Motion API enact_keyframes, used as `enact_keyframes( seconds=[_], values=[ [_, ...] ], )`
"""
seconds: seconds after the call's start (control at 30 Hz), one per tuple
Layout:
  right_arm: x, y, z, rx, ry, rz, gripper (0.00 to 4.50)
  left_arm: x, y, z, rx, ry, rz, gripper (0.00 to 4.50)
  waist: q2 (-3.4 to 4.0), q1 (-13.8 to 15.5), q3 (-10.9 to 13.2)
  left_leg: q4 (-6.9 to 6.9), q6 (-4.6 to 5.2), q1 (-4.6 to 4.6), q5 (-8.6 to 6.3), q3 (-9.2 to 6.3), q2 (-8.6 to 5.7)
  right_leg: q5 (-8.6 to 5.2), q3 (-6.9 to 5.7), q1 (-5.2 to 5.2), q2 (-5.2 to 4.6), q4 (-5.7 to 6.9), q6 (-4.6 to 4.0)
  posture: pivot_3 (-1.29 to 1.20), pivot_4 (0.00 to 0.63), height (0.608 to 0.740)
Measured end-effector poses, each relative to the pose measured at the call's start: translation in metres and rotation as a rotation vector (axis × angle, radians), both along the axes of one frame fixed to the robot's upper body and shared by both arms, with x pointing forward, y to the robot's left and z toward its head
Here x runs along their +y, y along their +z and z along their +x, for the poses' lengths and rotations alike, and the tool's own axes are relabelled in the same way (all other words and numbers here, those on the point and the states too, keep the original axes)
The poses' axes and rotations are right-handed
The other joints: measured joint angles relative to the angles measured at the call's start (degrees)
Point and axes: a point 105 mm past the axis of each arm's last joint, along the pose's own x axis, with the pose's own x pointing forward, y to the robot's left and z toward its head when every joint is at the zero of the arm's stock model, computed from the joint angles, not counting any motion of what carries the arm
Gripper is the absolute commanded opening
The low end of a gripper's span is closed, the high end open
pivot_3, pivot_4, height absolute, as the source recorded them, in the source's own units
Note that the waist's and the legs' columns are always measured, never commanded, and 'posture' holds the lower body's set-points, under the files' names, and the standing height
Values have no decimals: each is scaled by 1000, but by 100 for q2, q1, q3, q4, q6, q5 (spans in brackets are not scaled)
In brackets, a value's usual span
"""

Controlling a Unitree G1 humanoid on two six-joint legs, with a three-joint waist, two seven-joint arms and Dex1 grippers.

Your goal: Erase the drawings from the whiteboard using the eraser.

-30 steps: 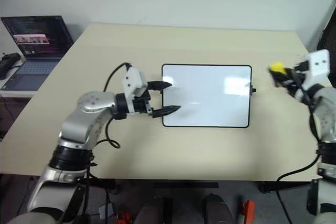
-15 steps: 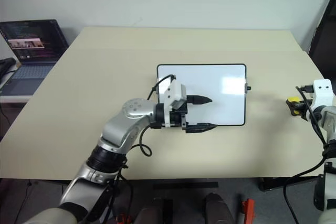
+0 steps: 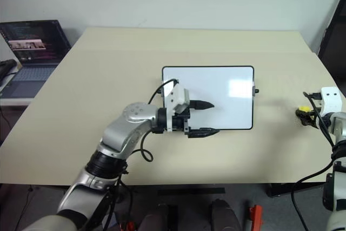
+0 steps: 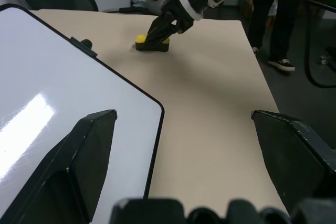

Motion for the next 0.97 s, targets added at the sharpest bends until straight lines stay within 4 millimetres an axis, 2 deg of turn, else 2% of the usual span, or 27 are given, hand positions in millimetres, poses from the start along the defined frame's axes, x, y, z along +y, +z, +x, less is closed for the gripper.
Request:
enact_keyframes(
  seconds=[0.07, 0.13, 0.2, 0.23, 0.3, 0.33, 0.4, 0.47, 0.53, 0.6, 0.73, 0.8, 0.97],
  values=[
    [3, 6, 2, -19, 17, -8, 4455, 6, 4, 5, -9, 36, -16, 4500, 1, -2, 0, 1, 0, 1, 0, 0, 0, 0, 0, 0, 0, 2, 0, 0, 150, 740],
    [9, 24, 7, -87, 37, -10, 4455, 23, 16, 21, -35, 153, -69, 4500, 10, -13, 6, 3, 0, 2, 0, 0, 0, 0, 1, 0, 0, 6, 0, 0, 150, 740],
    [18, 52, 14, -213, 58, -4, 4455, 54, 33, 44, -74, 333, -143, 4500, 13, -27, 8, 2, 0, 7, 0, -2, 5, 0, 1, 0, 3, 10, 0, 0, 150, 740],
    [30, 69, 20, -316, 86, 9, 4455, 79, 46, 57, -94, 466, -207, 4500, 13, -50, 8, 1, 0, 11, 0, -4, 11, 0, 0, 3, 11, 9, 0, 0, 150, 740],
    [53, 81, 27, -442, 129, 25, 4455, 120, 62, 72, -121, 656, -290, 4500, 3, -75, 5, -2, 0, 28, 0, -9, 19, 0, -1, 19, 17, 8, 0, 0, 150, 740],
    [64, 76, 30, -480, 138, 32, 4455, 140, 65, 76, -132, 735, -306, 4500, 0, -71, 2, -4, 0, 31, 0, -10, 19, 0, -4, 25, 17, 7, 0, 0, 150, 740],
    [77, 46, 32, -465, 127, 61, 4455, 172, 57, 82, -148, 869, -296, 4500, 2, -38, 2, -5, -1, 30, 0, -5, 11, 1, -1, 23, 8, 8, -1, 0, 150, 740],
    [84, 12, 33, -415, 87, 105, 4455, 197, 35, 91, -126, 1008, -274, 4500, 5, 42, 3, -1, -3, 22, 1, -1, 0, 3, -2, 18, -8, 9, 2, 0, 150, 740],
    [87, -4, 35, -404, 55, 114, 4455, 214, 12, 99, -105, 1122, -253, 4500, 6, 122, 5, 6, -9, 8, 5, -1, -7, 11, -4, 14, -18, 3, 13, 0, 150, 740],
    [86, -4, 36, -418, 31, 76, 4455, 217, -2, 102, -90, 1161, -249, 4500, 6, 172, 5, 9, -18, -3, 10, -4, -15, 17, -8, 11, -28, -4, 24, 0, 150, 740],
    [78, -7, 39, -433, -42, 51, 4455, 203, -35, 108, -43, 1156, -214, 4500, 6, 197, 4, 10, -20, -2, 11, -4, -22, 21, -7, 12, -30, -3, 28, 0, 150, 740],
    [78, -11, 39, -428, -53, 57, 4455, 198, -44, 110, -29, 1155, -197, 4500, 6, 174, 4, 10, -20, -2, 11, -6, -15, 23, -8, 11, -23, -2, 26, 0, 150, 740],
    [76, -21, 40, -427, -85, 117, 4455, 164, -52, 113, -40, 1098, -212, 4500, 6, 118, 4, 9, -20, -2, 11, -4, -15, 23, -5, 12, -22, -1, 25, 0, 150, 740]
  ],
)
